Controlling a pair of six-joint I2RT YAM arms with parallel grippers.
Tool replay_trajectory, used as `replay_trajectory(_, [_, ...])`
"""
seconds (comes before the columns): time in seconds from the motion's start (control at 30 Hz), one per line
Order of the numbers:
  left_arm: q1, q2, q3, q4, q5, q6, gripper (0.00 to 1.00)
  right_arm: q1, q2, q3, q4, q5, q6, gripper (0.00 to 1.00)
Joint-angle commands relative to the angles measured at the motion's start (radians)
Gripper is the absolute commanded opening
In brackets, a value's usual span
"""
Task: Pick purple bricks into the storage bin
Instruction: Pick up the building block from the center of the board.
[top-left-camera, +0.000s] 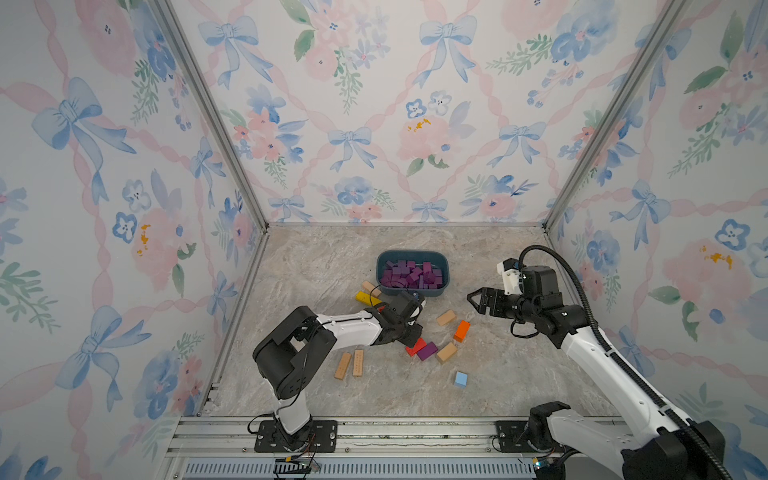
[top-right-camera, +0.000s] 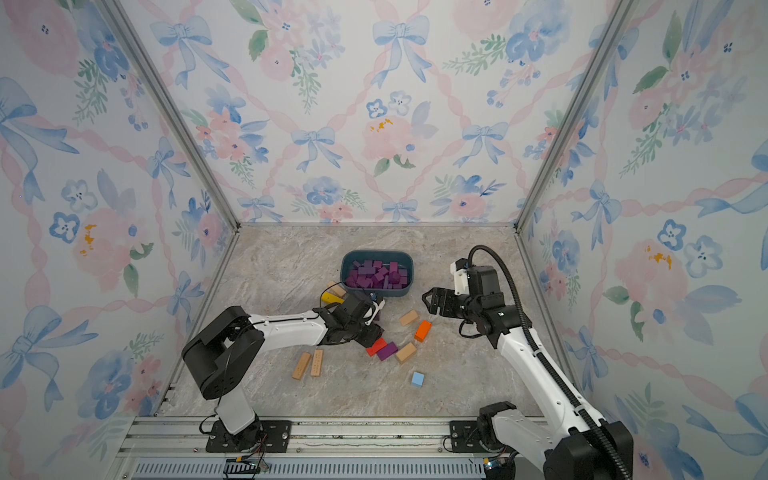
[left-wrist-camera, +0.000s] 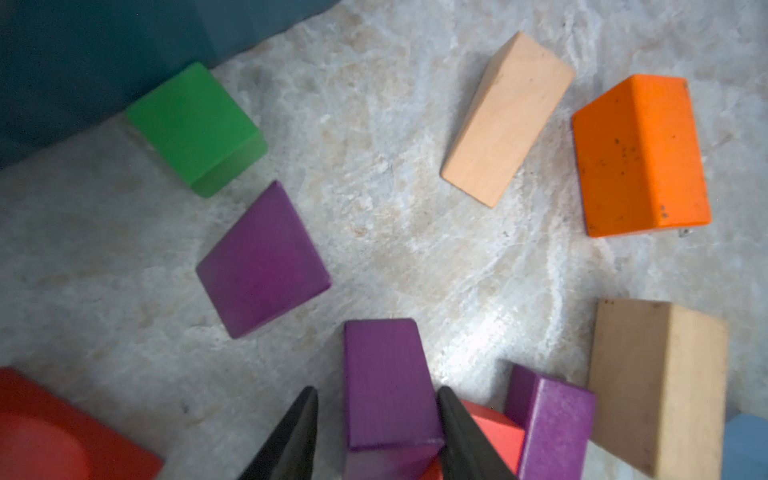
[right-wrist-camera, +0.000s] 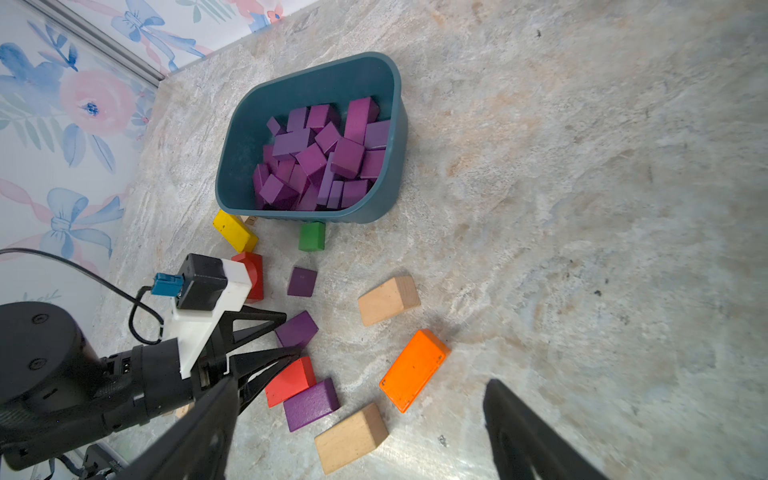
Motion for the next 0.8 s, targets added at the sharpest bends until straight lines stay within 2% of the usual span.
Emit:
replay_trajectory(0.0, [-0.003,0.020,0.010,-0.020,-0.027,-0.014,0.44,-0.013,0.000,-0.022,-0.028,0.001,-0.002,0.91])
replay_trajectory(0.17, [-0.003,0.030,0.010,-0.020,-0.046,-0.023,0.47,-0.016,0.003,-0.023,-0.027,-0.003,-0.001,0.91])
replay_trajectory(0.3, [-0.003,0.037,0.020,-0.020,-0.042,-0.023,0.34,-0.018,0.006,-0.022,-0.025,-0.007,-0.003,0.91])
replay_trajectory(0.4, [-0.004,0.016,0.028,-0.020,-0.041,-0.023,0.28,-0.019,0.009,-0.022,-0.027,-0.007,-0.003,0.91])
replay_trajectory(0.77, [0.014,-0.128,0.122,-0.020,-0.061,-0.005,0.27,-0.025,0.007,-0.023,-0.030,-0.007,0.002,0.91])
